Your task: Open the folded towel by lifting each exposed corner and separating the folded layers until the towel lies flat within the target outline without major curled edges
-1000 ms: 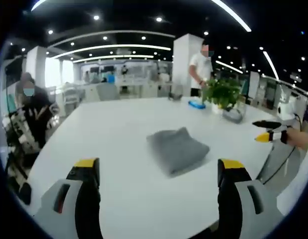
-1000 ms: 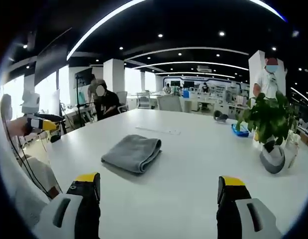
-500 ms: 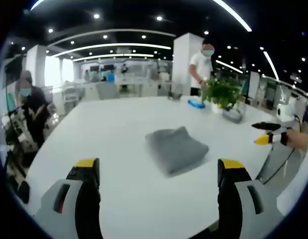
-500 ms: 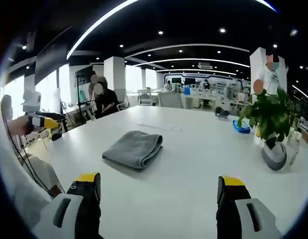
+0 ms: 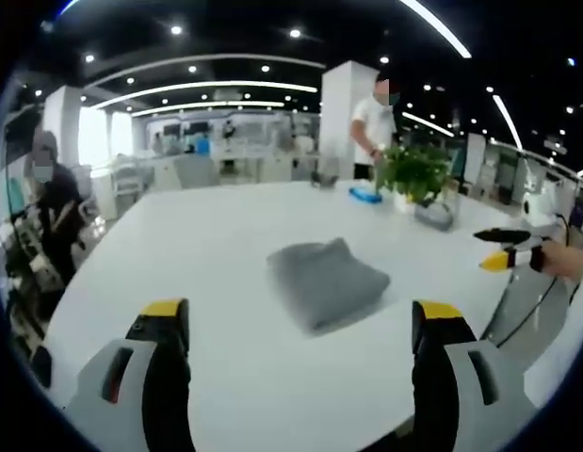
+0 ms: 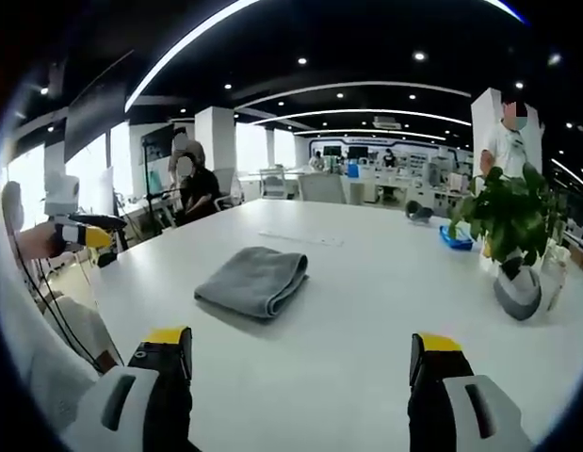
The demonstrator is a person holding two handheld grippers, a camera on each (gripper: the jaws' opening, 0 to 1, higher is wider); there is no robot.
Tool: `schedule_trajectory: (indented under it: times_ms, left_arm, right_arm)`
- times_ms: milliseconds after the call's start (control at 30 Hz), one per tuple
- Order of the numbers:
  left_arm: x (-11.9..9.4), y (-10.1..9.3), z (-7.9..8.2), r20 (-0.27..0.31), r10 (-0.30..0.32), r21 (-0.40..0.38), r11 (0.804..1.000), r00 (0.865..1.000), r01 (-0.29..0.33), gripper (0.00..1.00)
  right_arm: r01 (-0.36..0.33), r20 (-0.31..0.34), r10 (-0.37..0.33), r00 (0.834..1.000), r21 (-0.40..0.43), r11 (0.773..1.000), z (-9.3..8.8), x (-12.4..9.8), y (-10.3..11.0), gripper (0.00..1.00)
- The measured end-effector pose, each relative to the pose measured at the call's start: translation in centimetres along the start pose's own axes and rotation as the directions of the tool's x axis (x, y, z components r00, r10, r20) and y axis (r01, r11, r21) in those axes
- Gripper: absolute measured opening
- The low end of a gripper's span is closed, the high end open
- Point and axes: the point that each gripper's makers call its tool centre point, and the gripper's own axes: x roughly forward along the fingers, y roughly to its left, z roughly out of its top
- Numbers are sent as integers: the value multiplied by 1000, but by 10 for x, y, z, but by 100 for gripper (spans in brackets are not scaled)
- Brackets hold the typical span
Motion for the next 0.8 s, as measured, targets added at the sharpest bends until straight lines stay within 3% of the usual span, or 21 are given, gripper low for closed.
schedule_trajectory:
  times_ms: [500,800]
  left_arm:
    - [4,6,-4,-13,-8,7,1000,1000,8,99]
    - [25,-7,-1,-29,-73,19,997,997,73,98]
  right_arm:
    - [5,-12,-5,1000,-15,1000,1,2,4,96]
    - [45,-13,-45,999,5,999,-2,-4,-4,94]
